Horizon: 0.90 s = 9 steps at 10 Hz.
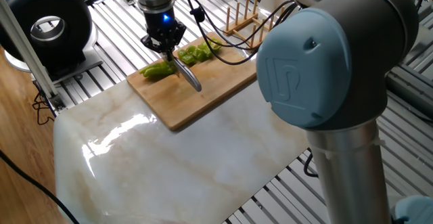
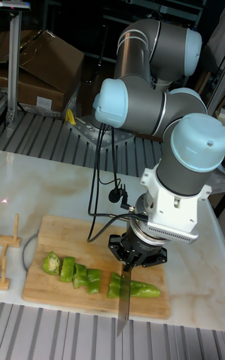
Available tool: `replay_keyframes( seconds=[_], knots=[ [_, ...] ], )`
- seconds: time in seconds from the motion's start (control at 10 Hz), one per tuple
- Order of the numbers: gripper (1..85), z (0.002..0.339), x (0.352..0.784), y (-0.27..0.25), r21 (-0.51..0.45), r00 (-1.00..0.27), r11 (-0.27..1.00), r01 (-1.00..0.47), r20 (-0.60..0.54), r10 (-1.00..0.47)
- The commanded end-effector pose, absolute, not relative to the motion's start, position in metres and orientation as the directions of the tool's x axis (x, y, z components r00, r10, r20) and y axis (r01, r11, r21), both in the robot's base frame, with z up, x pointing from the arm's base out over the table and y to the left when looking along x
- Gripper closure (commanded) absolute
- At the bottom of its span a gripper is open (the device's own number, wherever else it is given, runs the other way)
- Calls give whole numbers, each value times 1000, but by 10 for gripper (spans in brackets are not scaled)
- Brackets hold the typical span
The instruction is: Chop the chili peppers
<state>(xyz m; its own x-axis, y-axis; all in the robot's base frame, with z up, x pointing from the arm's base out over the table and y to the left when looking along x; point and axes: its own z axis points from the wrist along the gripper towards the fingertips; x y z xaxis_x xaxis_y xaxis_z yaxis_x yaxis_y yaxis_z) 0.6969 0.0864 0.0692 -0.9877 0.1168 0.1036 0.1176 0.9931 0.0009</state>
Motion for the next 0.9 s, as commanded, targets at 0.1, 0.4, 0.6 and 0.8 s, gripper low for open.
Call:
replay_keyframes(
  seconds=[0.1, 0.4, 0.6, 0.8],
  knots=[
    [843, 69, 703, 88, 26, -991, 993, 113, 79, 110],
    [843, 66, 705, 86, 32, -992, 994, 108, 74, 106],
    [843, 63, 708, 85, 37, -993, 994, 107, 64, 104],
    [843, 53, 714, 81, 42, -994, 994, 101, 51, 98]
  ],
)
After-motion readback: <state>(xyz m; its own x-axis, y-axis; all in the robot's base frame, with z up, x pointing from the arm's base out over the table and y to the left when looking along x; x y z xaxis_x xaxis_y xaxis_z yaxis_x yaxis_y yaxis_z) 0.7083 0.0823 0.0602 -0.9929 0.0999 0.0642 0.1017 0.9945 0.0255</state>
